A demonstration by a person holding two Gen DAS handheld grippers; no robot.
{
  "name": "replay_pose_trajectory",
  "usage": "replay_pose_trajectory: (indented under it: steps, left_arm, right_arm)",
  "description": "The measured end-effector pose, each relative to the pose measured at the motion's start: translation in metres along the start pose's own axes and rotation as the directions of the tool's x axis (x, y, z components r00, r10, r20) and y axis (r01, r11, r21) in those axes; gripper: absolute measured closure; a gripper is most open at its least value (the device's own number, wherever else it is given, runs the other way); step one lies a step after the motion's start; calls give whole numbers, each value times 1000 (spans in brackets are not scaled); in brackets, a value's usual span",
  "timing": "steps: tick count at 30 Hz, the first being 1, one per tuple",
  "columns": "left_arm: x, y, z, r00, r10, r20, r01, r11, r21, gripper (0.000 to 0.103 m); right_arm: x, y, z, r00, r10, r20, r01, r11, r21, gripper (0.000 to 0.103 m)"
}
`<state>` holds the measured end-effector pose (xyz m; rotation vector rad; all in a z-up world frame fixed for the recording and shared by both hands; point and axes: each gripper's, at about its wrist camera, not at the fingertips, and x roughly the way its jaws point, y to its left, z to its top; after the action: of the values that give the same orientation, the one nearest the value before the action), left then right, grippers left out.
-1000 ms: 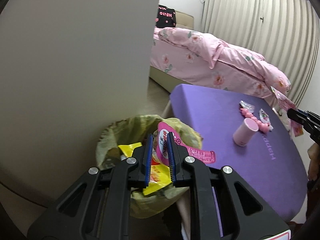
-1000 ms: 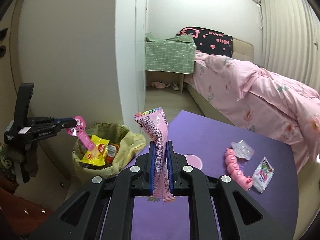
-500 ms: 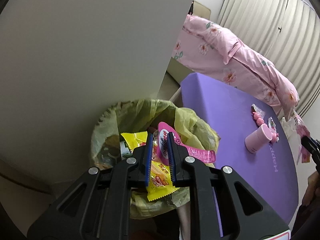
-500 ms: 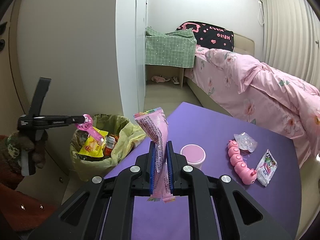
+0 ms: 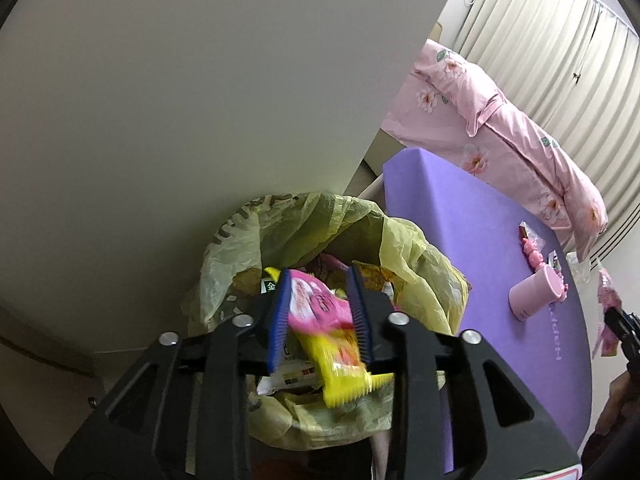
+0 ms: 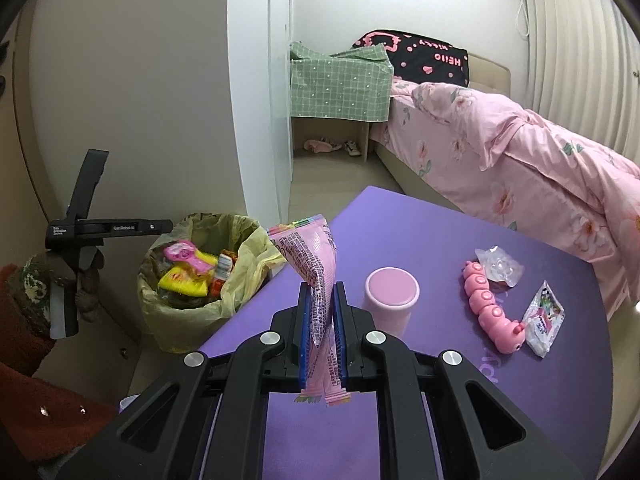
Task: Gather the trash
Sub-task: 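Lower the pink wrapper into the trash bag and open the right tool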
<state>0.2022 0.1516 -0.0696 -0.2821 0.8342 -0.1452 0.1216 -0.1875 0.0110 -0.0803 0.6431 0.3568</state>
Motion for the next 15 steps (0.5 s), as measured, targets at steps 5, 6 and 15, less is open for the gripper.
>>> replay_pose_trajectory:
  steps: [5,6,15]
  left_arm:
    - [-25,10,-3,999,4,41,-3,1000,-28,69]
    - [-31,11,-4,999,9,52,-7,999,-32,69]
    - [-89,7,-34,994,20,104,-21,1000,10,67]
  right_arm:
    - [7,10,8,1000,25,-3,-25,1000,-15,92]
    - [11,14,11,999,34,-3,-34,999,-21,92]
    - [56,62,51,990,141,-13,-142,988,-66,92]
